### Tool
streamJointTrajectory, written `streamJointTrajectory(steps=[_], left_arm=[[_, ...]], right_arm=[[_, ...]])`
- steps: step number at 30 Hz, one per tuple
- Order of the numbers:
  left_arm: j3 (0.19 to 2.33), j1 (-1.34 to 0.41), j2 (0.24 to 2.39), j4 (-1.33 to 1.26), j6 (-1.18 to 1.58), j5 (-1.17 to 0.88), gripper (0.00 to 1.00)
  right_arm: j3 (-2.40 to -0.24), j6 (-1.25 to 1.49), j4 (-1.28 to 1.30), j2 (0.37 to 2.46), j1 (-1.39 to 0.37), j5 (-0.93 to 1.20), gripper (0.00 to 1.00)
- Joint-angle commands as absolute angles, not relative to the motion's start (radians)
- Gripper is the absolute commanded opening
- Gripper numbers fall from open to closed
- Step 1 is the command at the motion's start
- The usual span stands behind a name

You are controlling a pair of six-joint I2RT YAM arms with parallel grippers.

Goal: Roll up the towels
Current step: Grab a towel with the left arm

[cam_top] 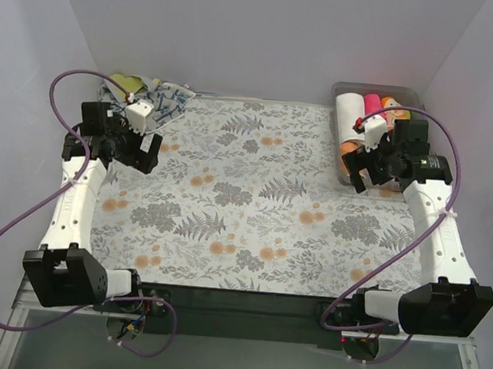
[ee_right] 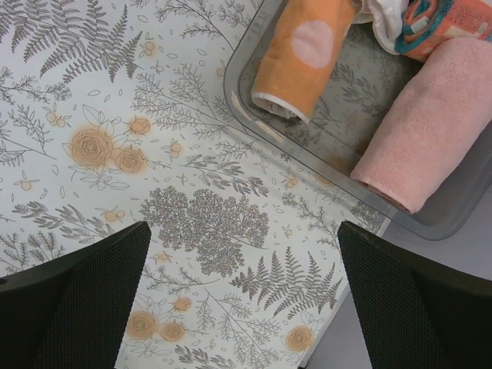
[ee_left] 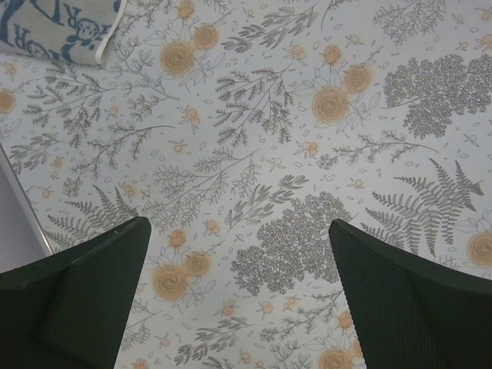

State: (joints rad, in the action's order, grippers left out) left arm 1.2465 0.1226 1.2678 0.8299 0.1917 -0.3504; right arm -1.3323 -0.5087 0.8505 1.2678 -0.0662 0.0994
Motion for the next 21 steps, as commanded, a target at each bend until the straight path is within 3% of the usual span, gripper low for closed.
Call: streamJointTrajectory(steps=[1,7,13,21], left_arm=[[1.314,0.124,1.324,0.784,0.144,-0.345,0.98],[1.485,0.124,1.608,0.743,0.164,-0.302,0.96],[1.759,0.129,1.896,0.716,0.235,-0.293,0.81],[2.058,0.181,2.299,0.715,0.293,-0.281,0.73]], right_arm=[[-1.336,-0.508,0.799,1.29,-0.068,0.089,0.98],[-1.361,-0.466,0.785,1.362,-0.071,0.118,0.98],[-1.417,-0.43,0.776,1.417,-0.071,0.155,0.98],[-1.431,-0.423,0.776,1.454,-0.08,0.15,0.98]])
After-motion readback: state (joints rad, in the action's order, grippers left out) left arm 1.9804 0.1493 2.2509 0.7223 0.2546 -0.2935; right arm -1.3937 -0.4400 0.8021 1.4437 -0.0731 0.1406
